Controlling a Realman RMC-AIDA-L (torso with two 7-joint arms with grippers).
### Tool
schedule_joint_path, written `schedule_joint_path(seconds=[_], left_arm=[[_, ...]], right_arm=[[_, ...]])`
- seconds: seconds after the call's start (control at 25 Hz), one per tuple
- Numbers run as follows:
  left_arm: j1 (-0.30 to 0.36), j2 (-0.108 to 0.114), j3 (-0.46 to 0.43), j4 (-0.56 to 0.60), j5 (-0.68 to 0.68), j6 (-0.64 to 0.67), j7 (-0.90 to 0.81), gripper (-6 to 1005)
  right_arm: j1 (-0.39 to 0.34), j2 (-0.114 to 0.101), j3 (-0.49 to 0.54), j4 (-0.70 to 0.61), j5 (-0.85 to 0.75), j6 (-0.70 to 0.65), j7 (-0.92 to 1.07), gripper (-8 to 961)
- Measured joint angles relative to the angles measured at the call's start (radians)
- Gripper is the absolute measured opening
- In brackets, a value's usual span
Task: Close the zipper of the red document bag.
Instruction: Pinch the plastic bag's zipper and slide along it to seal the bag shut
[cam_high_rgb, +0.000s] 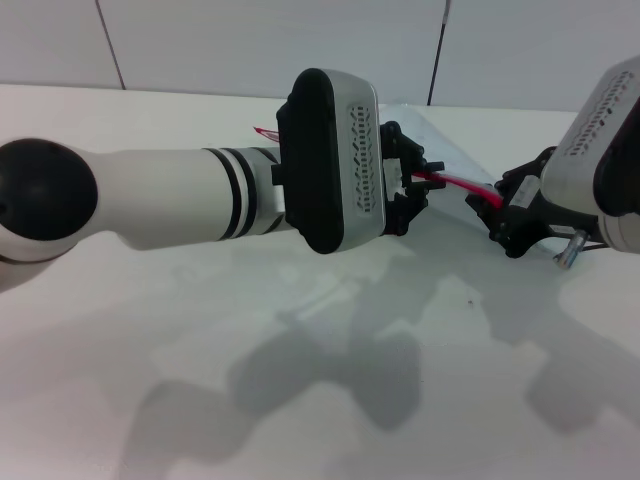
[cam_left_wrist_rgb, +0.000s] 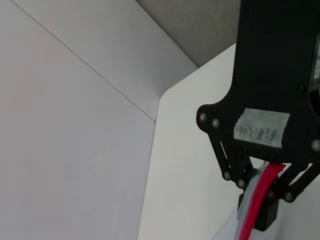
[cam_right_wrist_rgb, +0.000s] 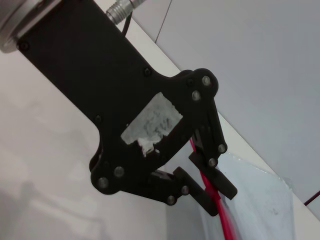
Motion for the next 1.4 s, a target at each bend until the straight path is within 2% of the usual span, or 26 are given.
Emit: schedule_joint_path(seconds=[0.96, 1.4], left_arm=[[0.001, 0.0, -0.001, -0.018, 0.0, 0.006, -0.002, 109], [0.024, 0.001, -0.023, -0.024, 0.0, 0.022, -0.002, 99]], right_arm=[[0.001, 0.0, 0.007, -0.002, 0.0, -0.01, 0.0, 50], [-0.011, 0.0, 0.025, -0.003, 0.0, -0.011, 0.0, 50]])
